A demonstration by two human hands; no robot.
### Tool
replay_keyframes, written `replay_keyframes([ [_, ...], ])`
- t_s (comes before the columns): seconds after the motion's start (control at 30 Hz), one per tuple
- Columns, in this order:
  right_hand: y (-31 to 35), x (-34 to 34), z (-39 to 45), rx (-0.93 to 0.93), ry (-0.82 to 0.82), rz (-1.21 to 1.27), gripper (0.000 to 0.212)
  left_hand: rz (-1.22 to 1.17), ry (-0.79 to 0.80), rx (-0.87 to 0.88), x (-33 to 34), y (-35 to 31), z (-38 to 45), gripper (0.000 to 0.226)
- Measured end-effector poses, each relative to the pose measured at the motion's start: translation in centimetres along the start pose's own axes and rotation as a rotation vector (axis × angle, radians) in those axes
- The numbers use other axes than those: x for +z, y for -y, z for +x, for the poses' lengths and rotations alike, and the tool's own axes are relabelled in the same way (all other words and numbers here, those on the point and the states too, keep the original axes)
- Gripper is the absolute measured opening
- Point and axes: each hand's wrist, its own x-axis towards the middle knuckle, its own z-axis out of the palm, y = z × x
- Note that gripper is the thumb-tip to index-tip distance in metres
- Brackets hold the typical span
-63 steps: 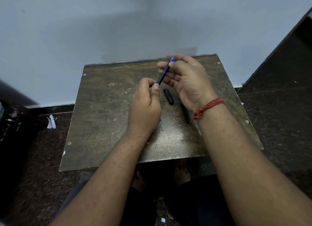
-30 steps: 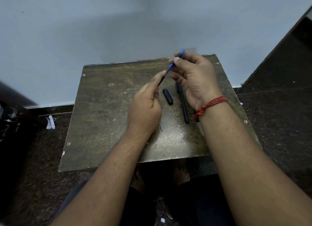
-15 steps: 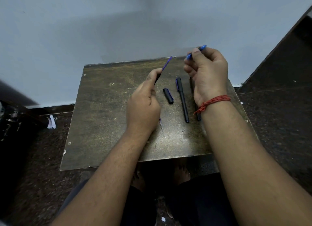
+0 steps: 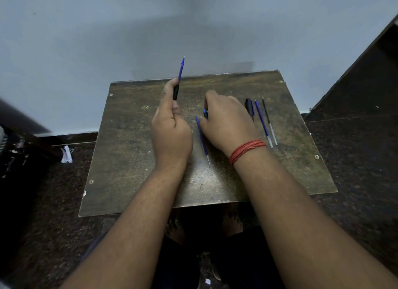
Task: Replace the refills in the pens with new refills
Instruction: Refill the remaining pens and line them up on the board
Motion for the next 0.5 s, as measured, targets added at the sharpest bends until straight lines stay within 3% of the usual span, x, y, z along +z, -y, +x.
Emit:
replay_keyframes([
  [0.4,-0.4,0.7,0.1,-0.017,0.022,-0.054,0.02,-0.004,0.004,0.006,-0.1,-0.1,0.1,0.048],
  [0.5,-0.3,-0.2,0.7,0.074,-0.08,0.192,0.019,0.002,0.037,0.043,-0.1,-0.3,-0.1,0.049],
])
